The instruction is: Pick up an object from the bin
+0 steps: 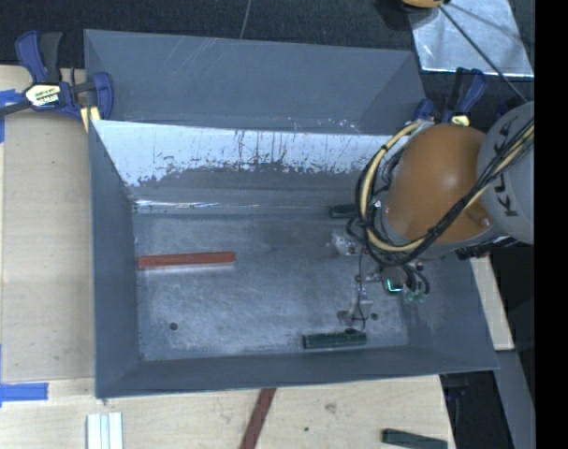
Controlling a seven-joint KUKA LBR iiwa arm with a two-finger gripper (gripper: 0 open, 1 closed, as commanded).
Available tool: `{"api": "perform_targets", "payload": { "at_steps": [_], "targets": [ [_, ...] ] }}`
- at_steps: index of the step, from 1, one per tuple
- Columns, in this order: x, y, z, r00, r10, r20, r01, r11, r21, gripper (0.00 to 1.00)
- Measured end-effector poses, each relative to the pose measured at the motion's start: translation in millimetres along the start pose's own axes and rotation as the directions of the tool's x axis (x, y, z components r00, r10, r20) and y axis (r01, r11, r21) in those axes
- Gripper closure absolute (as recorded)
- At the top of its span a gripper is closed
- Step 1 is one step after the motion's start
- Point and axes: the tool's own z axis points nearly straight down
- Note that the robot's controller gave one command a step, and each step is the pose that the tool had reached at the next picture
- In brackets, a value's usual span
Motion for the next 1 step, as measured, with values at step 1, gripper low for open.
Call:
{"api": "perform_targets", "payload": {
  "at_steps": [1],
  "targets": [
    [-1.9, 0.0, -4.3, 1.000, -0.001, 0.008, 0.001, 1.000, 0.001, 0.00]
  ]
}}
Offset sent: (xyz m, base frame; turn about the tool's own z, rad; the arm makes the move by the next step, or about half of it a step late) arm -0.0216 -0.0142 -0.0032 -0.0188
